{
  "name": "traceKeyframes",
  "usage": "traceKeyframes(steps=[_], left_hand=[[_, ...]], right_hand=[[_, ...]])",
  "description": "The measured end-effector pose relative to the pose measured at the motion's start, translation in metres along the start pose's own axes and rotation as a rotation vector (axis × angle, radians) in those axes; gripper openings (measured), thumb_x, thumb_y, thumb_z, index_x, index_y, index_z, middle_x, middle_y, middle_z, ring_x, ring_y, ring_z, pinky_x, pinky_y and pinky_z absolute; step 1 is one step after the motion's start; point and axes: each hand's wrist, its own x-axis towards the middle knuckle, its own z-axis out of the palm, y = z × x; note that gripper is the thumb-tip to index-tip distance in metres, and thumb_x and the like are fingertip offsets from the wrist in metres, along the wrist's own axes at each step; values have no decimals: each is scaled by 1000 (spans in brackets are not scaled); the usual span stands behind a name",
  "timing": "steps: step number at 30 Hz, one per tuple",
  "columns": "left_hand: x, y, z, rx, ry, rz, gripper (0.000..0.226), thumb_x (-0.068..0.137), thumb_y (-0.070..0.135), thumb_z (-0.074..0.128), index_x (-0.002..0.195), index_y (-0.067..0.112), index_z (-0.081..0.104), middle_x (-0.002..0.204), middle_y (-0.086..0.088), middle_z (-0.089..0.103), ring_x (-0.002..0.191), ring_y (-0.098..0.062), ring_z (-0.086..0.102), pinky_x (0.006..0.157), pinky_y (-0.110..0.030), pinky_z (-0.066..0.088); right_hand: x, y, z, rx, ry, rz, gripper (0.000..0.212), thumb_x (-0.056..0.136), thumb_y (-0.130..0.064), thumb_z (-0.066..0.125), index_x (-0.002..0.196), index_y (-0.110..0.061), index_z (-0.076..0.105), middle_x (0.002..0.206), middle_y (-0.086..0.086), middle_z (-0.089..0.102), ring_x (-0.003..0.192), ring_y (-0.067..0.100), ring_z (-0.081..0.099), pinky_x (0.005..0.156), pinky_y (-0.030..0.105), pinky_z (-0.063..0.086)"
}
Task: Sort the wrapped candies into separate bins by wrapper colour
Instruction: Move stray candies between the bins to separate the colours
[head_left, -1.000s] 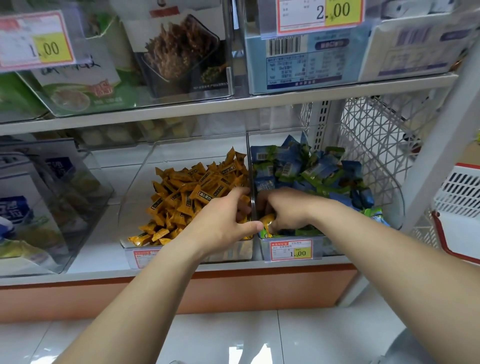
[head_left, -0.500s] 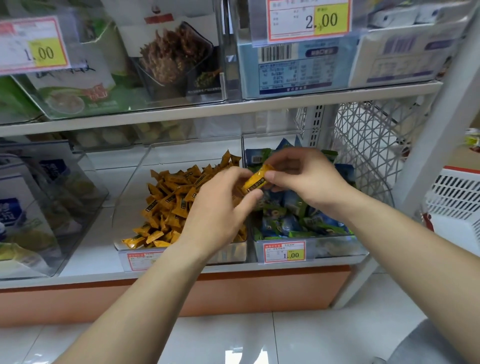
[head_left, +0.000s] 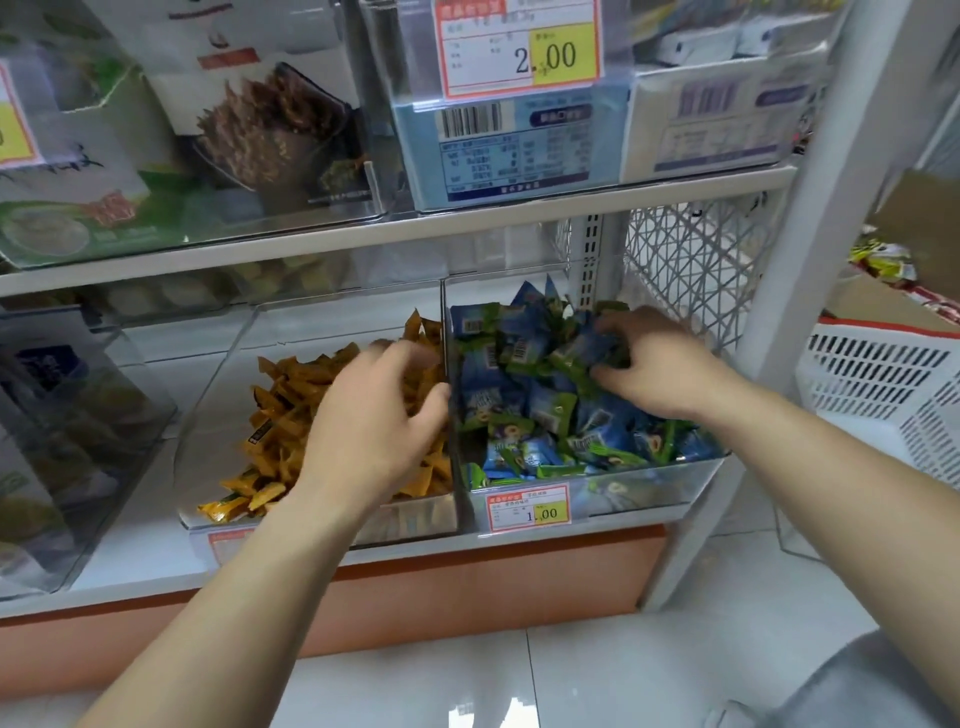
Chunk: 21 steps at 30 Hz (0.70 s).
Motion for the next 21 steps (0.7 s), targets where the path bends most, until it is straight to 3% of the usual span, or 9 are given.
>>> traceKeyframes(steps=[3, 6, 9, 12, 14, 18, 21], left_hand=[[-4, 24, 8, -54, -27, 135, 25, 91, 34, 64, 114, 25, 64, 107, 14, 60, 101, -2, 53, 86, -17, 39], [-3, 41, 16, -96, -71, 187, 26, 91, 32, 64, 116, 24, 64, 109, 14, 60, 102, -4, 55, 88, -19, 44], [2, 54, 24, -135, -79, 196, 28, 91, 33, 64, 118, 24, 64, 110, 14, 60, 101, -3, 56, 88, -21, 47], [15, 64, 28, -197, -69, 171, 27, 90, 30, 66, 117, 25, 66, 110, 13, 65, 100, -4, 60, 89, -25, 51], [26, 68, 35, -243, -87, 128, 25, 89, 28, 66, 114, 26, 67, 107, 14, 67, 98, -6, 62, 87, -26, 51], [49, 76, 59, -289, -246, 48, 28, 93, 25, 63, 121, 24, 66, 115, 8, 68, 105, -10, 62, 87, -24, 47], [66, 93, 81, -222, -358, 163, 33, 92, 32, 64, 125, 27, 64, 125, 7, 65, 112, -11, 59, 86, -23, 43]], right_hand=[[-10, 5, 10, -104, -121, 33, 58, 90, -44, 61, 141, -20, 47, 128, 17, 56, 111, 35, 58, 88, 33, 48], [-20, 2, 19, -48, -48, -25, 44, 91, -45, 59, 131, -25, 57, 119, 11, 64, 106, 32, 62, 87, 39, 53], [-29, -6, 30, -43, -40, -120, 32, 93, -43, 58, 122, -32, 66, 105, 0, 73, 97, 24, 67, 78, 35, 54], [-32, -17, 30, 77, -150, -215, 32, 95, -40, 56, 125, -35, 65, 96, -8, 71, 91, 16, 66, 71, 30, 48], [-35, -20, 22, 139, -193, -275, 34, 94, -38, 57, 126, -32, 66, 104, -10, 71, 97, 12, 65, 78, 31, 51], [-48, 6, -7, 98, 3, -199, 37, 91, -40, 61, 125, -27, 65, 124, -6, 66, 114, 14, 59, 94, 30, 48], [-67, 25, -24, 189, 23, -109, 35, 90, -35, 65, 124, -26, 66, 121, -6, 65, 112, 10, 59, 97, 26, 45]])
